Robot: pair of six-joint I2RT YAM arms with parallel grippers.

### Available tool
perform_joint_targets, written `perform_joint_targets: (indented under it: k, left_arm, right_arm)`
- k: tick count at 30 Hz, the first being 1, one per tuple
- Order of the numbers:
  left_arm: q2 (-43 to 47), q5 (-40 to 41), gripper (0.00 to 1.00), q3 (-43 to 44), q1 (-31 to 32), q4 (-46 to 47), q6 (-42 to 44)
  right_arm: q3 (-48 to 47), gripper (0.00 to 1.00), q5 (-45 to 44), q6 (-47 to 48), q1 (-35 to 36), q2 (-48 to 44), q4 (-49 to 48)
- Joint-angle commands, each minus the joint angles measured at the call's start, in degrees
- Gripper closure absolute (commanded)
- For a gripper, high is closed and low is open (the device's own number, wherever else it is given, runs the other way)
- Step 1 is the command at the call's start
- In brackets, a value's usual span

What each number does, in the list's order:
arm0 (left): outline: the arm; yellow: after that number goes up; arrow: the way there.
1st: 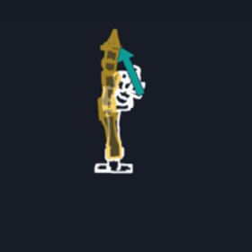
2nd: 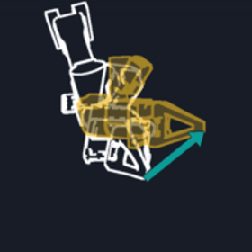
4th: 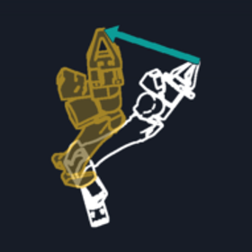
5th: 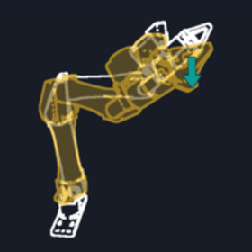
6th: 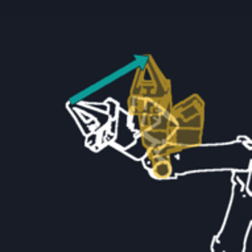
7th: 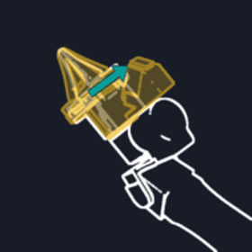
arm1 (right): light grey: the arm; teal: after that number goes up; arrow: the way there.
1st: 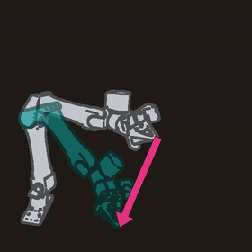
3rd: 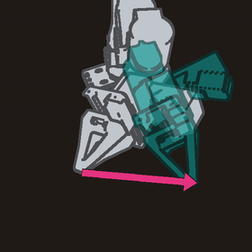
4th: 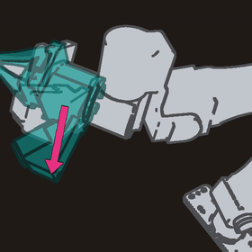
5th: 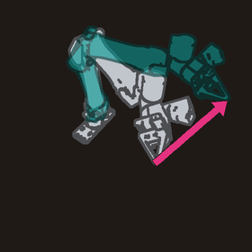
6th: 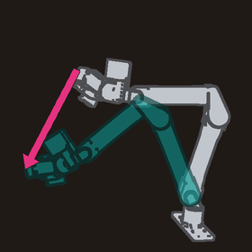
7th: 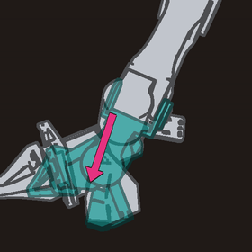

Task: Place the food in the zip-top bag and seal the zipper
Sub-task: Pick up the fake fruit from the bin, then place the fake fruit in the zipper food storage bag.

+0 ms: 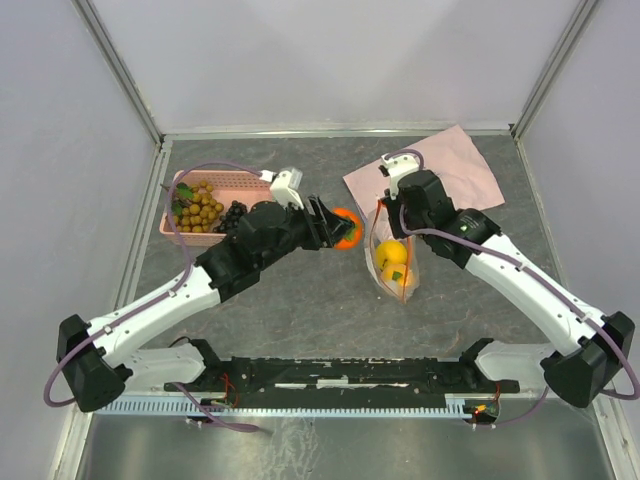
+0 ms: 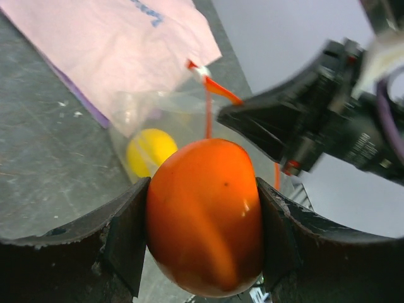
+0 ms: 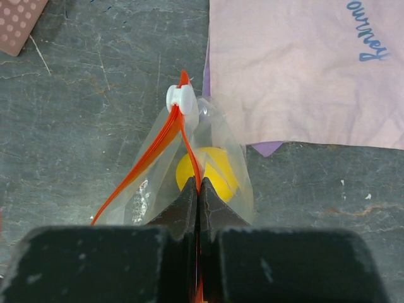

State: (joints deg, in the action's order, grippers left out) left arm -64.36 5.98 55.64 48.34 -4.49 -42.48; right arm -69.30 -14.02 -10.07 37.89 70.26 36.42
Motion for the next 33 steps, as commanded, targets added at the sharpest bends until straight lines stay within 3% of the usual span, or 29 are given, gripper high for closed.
perform_joint_targets:
  k: [1,9,21,27,33]
  left_arm:
    - [0.16,2.88,0.73,2.14,4.4,5.61,-1.52]
    - [-5.64,6.64,0.75,3.82,10.02,7.15,-1.62]
    - [-13.05,13.44,0.77,6.04,10.81,3.44,-1.38]
    - [-14.81,15.53,0.77,6.34,10.84,1.05,-1.11]
    - [-15.91,16.32,0.77,6.41,10.86,0.62,-1.03]
  right_arm:
    - [-2.62,0.98,0.75,-1.98,0.9,1.14,-3.98]
    - [-3.49,0.98,0.55,-3.25,2.01,2.84,-4.38]
    - [-4.31,0.98,-1.92,-2.38,2.48,0.76,-1.7]
    - [-3.78,0.92,-3.35,-2.33,2.59,0.73,-0.98]
    - [-3.28,0.77,-5.36,-2.63,2.67,0.4,0.98]
